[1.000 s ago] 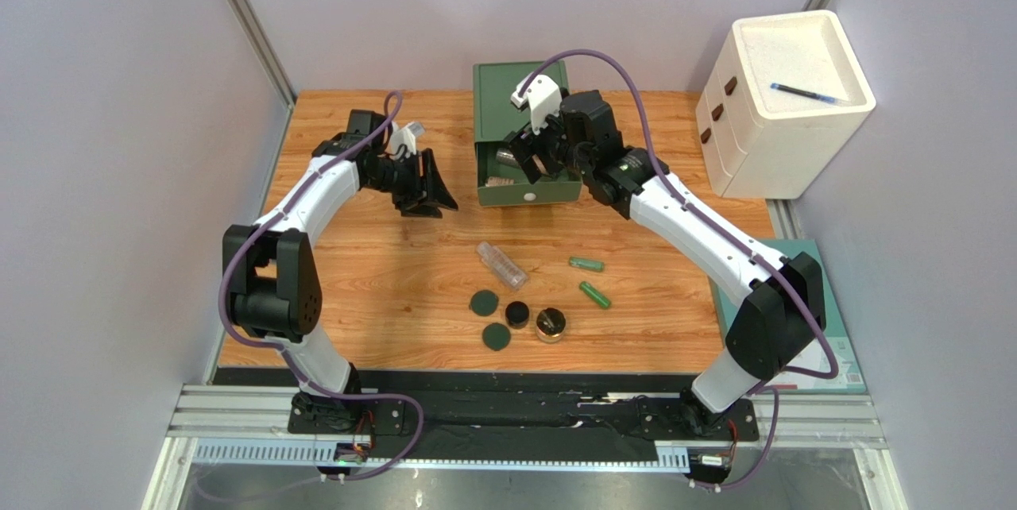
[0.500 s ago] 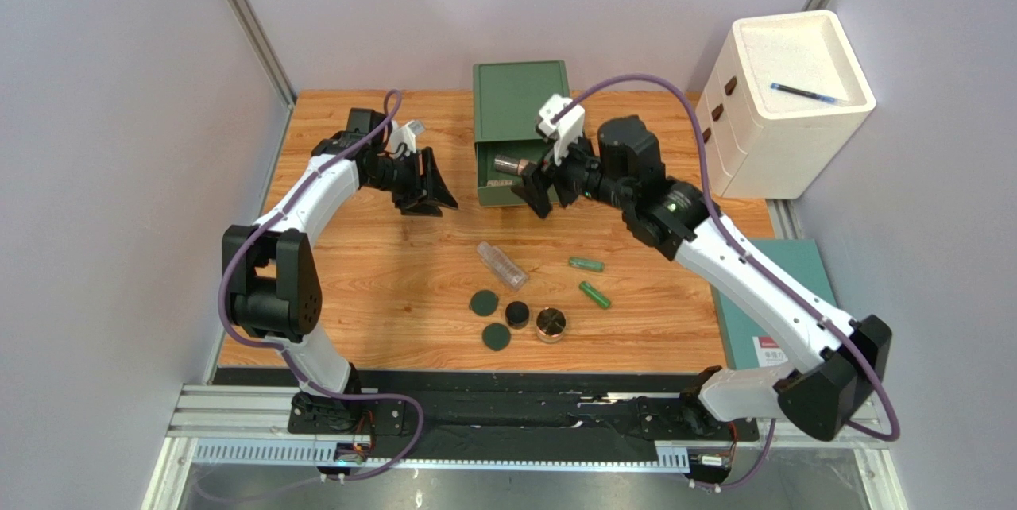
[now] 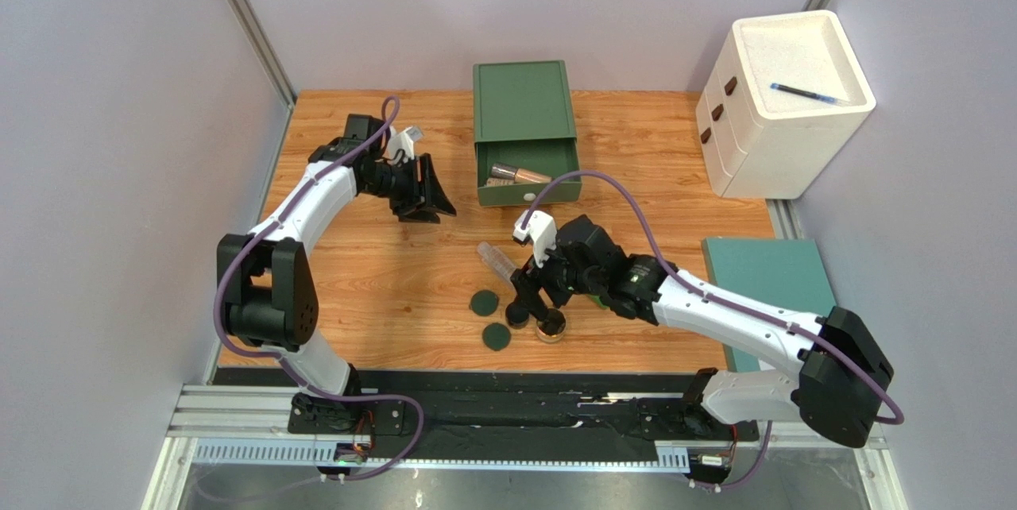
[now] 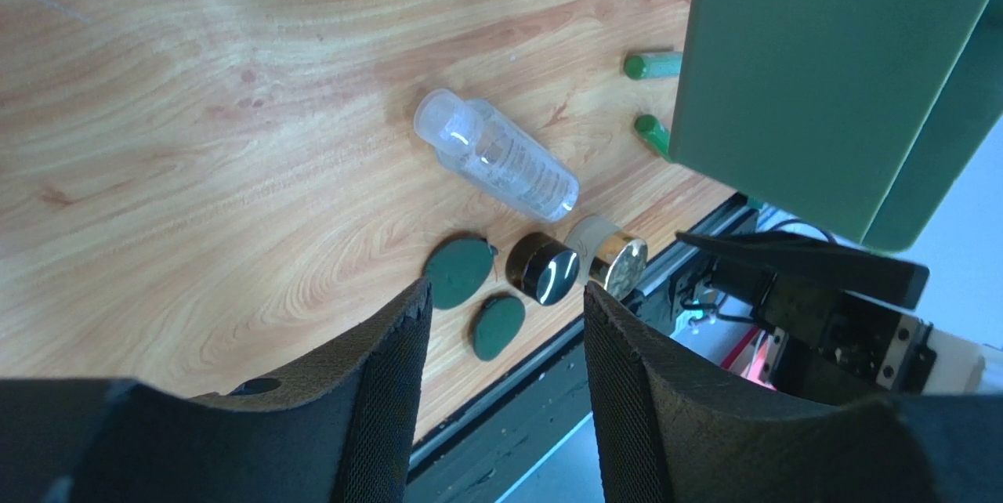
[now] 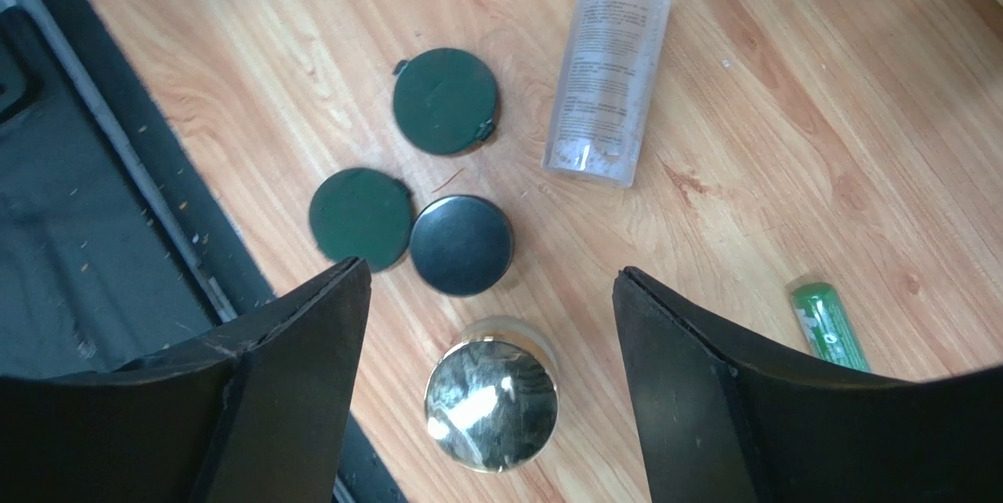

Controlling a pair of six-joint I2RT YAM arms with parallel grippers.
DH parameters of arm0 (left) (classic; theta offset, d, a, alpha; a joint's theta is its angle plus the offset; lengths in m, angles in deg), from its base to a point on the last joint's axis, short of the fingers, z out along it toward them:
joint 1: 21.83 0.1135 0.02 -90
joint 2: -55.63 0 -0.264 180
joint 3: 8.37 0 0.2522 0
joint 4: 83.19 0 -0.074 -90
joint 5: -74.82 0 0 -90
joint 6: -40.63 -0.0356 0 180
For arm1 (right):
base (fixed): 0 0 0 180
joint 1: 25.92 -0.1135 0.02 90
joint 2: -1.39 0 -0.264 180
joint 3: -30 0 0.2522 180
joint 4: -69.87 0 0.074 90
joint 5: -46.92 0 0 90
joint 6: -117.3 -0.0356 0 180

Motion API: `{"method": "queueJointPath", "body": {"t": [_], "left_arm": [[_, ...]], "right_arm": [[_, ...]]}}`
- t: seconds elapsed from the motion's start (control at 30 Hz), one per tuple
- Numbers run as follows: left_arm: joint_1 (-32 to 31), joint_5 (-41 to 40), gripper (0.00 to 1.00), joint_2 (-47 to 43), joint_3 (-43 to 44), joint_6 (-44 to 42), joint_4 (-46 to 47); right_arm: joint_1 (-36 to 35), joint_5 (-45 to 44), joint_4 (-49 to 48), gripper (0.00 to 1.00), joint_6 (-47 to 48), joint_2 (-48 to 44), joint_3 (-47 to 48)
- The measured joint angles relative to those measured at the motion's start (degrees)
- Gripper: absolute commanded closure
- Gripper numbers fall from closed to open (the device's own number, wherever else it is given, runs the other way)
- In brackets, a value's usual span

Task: Organize the makeup

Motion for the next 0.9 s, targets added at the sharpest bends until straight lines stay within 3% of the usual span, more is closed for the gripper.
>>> {"method": "queueJointPath", "body": {"t": [0.2, 0.5, 0.77, 0.9], "left_arm": [[0.0, -1.0, 0.43, -4.1, -2.8, -0.3, -1.2], [0.0, -2.5, 0.43, -8.6, -5.0, -1.4, -3.7], [0.0, -3.4, 0.43, -8.9, -5.0, -2.7, -5.6], [0.0, -4.0, 0.43, -8.9, -5.0, -3.0, -6.6]], "right_arm": [[-0.4, -5.9, -8.3, 0.24, -2.7, 7.4, -0.6], [-1.9, -11.7, -12.8, 0.27, -3.4, 19.5, 3.7], [-2.6, -14.2, -14.2, 0.48, -3.4, 23.7, 5.7], [-2.6, -15.0, -14.2, 0.50, -3.8, 25.8, 6.3]]}}
